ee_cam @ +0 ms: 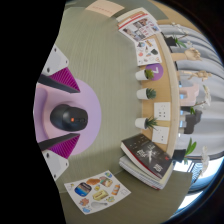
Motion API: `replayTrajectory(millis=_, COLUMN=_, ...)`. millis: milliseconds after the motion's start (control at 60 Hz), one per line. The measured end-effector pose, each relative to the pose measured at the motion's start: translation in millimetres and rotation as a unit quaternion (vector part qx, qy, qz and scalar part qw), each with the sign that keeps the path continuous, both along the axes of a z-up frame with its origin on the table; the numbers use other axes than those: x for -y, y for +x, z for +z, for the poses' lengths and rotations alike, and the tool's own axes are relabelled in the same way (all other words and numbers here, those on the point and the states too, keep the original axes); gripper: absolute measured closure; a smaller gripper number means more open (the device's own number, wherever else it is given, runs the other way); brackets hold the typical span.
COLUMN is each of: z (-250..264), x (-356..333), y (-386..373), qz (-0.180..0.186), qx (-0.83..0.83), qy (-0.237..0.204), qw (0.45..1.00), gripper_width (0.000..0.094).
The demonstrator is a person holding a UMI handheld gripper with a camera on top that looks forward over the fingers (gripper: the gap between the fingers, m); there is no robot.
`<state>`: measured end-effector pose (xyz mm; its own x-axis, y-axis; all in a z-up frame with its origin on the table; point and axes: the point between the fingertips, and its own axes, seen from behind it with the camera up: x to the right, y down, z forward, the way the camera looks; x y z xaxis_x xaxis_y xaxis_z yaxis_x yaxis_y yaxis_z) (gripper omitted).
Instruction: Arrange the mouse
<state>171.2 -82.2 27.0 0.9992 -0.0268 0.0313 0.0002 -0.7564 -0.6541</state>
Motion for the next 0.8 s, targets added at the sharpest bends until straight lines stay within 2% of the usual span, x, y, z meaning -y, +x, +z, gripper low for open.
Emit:
replayTrajectory(millis=233, z=130, x=31, y=-38, qz=-0.022, qx=0.005, qy=0.071, qw=0.997, gripper_width=0.0134)
replayTrajectory(millis=350, z=177, x=57, y=-67, qz=-0.023, qx=0.004, qy=0.098, qw=0.995, gripper_width=0.0137)
replayTrajectory(millis=483, z=209, x=87, y=-106, qz=-0.009, qx=0.006, qy=0.117, qw=0.993, gripper_width=0.0137)
replayTrajectory(millis=617, z=224, x=118, y=-151, qz=0.022, qx=0.003, qy=0.122, qw=0.992, gripper_width=0.0138)
replayTrajectory(millis=800, z=233, x=148, y=-193, qz=0.038, qx=0.000, qy=0.129, qw=0.991, gripper_width=0.0138)
